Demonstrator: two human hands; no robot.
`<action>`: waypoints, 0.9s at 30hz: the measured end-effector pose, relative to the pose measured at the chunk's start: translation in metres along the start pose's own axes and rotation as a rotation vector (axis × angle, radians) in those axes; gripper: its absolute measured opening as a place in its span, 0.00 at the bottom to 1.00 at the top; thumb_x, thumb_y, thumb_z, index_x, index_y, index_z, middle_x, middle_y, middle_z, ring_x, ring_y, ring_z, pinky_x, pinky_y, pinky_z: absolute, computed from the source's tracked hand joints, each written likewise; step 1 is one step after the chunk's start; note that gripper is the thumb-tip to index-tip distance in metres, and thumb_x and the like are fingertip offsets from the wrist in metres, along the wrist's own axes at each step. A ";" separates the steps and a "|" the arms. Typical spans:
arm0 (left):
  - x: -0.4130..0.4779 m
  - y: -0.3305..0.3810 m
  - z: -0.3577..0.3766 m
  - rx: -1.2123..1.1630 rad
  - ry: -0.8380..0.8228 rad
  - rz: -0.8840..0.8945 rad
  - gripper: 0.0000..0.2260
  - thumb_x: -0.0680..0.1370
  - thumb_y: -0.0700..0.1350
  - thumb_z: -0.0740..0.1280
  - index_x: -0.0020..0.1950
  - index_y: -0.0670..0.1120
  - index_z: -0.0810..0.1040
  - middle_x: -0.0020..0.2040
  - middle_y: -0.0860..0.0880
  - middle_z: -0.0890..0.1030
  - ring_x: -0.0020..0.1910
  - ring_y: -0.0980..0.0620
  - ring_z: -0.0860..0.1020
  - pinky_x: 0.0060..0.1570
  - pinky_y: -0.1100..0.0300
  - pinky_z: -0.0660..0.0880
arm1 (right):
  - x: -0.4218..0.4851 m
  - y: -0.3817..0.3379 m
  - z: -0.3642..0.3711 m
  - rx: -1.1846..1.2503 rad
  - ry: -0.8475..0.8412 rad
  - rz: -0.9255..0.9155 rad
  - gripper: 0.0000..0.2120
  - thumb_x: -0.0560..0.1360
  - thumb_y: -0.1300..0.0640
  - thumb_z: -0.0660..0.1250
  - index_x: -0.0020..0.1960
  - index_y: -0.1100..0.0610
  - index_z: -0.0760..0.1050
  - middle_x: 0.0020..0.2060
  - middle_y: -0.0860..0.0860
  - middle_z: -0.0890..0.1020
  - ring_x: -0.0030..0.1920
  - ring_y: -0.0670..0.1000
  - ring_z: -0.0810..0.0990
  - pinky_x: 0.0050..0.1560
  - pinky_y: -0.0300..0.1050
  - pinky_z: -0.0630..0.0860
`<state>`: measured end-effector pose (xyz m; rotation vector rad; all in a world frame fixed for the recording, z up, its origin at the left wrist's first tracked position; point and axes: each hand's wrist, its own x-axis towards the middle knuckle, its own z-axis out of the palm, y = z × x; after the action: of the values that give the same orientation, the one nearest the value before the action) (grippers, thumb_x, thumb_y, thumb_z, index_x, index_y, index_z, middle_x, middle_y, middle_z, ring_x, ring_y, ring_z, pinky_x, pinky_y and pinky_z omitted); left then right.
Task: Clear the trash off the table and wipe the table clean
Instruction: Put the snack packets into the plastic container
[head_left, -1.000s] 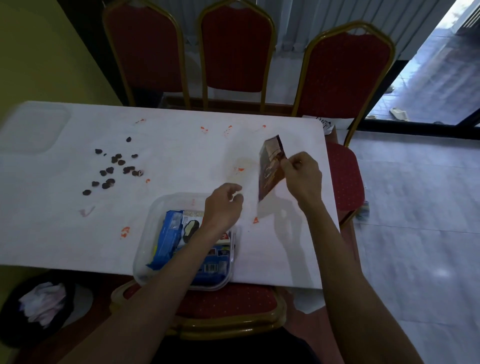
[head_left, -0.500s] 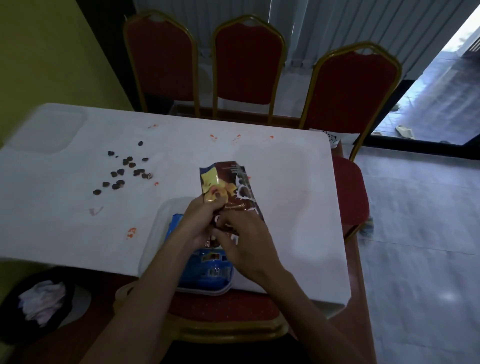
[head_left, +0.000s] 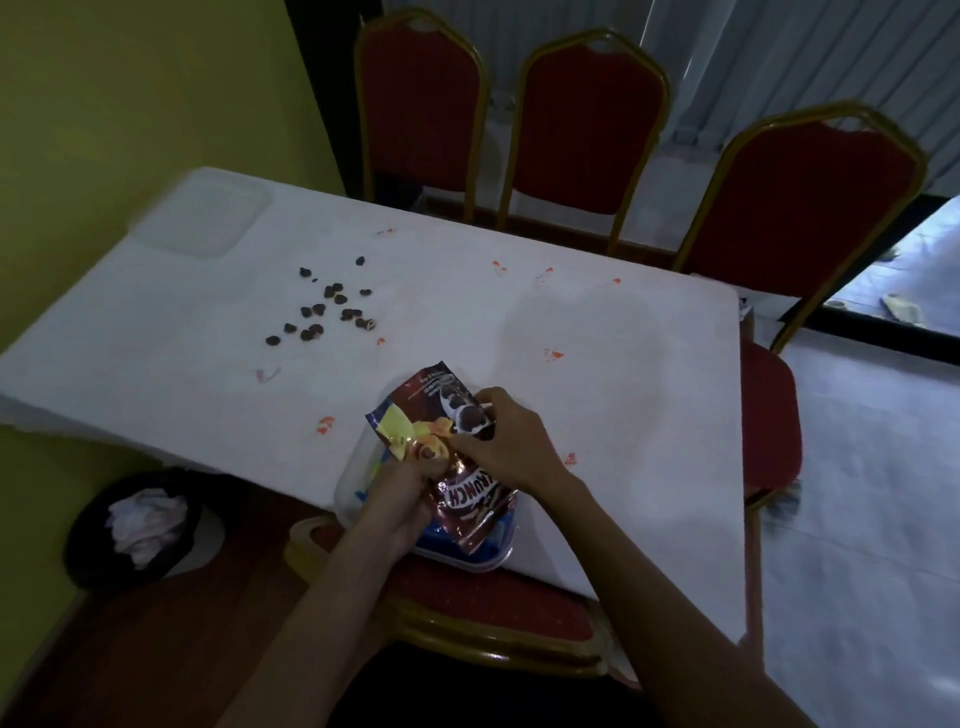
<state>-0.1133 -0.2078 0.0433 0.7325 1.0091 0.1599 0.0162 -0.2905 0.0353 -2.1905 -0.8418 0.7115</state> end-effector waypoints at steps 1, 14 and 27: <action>0.002 -0.004 -0.001 0.037 0.023 -0.015 0.14 0.77 0.32 0.64 0.62 0.40 0.77 0.53 0.40 0.85 0.50 0.41 0.84 0.43 0.50 0.81 | 0.006 0.000 0.000 -0.013 -0.007 -0.022 0.30 0.69 0.45 0.75 0.67 0.53 0.70 0.59 0.53 0.80 0.53 0.52 0.81 0.54 0.49 0.80; -0.011 -0.009 -0.009 0.886 0.040 0.168 0.08 0.81 0.44 0.63 0.49 0.43 0.81 0.45 0.48 0.85 0.47 0.49 0.83 0.48 0.56 0.80 | 0.049 -0.010 0.010 -0.128 -0.120 -0.217 0.26 0.68 0.60 0.76 0.64 0.53 0.75 0.58 0.53 0.82 0.55 0.53 0.81 0.52 0.46 0.79; 0.051 0.004 -0.032 1.608 0.156 0.816 0.23 0.80 0.46 0.62 0.75 0.45 0.68 0.79 0.40 0.59 0.80 0.40 0.53 0.76 0.41 0.51 | 0.006 0.026 0.033 -0.431 0.015 -0.312 0.37 0.68 0.34 0.68 0.72 0.50 0.69 0.65 0.51 0.76 0.64 0.54 0.74 0.66 0.54 0.70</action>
<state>-0.1110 -0.1661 -0.0011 2.6228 0.7742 0.0735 0.0071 -0.2872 -0.0058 -2.3450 -1.3960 0.3834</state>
